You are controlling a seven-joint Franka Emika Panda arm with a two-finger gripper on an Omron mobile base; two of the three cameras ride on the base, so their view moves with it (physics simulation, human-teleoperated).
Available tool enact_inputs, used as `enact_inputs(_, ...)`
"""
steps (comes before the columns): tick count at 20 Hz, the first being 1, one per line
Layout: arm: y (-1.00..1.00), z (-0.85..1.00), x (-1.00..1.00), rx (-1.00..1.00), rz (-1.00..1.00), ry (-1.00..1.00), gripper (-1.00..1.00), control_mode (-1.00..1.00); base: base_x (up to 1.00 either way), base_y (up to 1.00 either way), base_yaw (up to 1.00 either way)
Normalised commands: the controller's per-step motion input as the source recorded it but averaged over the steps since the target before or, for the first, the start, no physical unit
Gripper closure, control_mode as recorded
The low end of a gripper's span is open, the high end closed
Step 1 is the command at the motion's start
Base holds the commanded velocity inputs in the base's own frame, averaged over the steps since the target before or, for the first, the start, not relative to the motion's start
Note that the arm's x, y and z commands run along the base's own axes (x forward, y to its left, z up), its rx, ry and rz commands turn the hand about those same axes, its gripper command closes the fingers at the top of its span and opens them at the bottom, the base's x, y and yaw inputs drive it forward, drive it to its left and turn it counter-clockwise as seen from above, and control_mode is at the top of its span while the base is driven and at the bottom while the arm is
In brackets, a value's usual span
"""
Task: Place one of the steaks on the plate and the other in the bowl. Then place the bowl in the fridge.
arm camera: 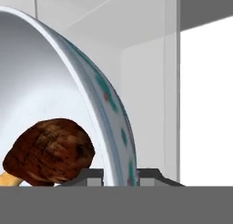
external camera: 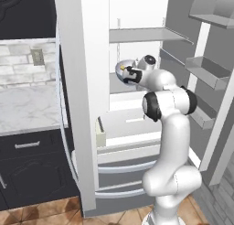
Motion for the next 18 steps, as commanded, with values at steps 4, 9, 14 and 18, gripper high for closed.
enact_inputs(4,0.00,-0.18,0.34,0.00,0.00,-0.06,1.00,-1.00,0.00,0.00,0.00)
enact_inputs(9,0.00,-0.01,0.16,0.00,0.00,-0.03,1.00,-1.00,0.00,0.00,0.00)
enact_inputs(14,0.00,0.00,0.10,0.00,0.00,0.00,1.00,-1.00,0.00,0.00,0.00)
enact_inputs(18,0.00,0.00,0.00,0.00,0.00,0.00,-1.00,-1.00,0.00,0.00,0.00)
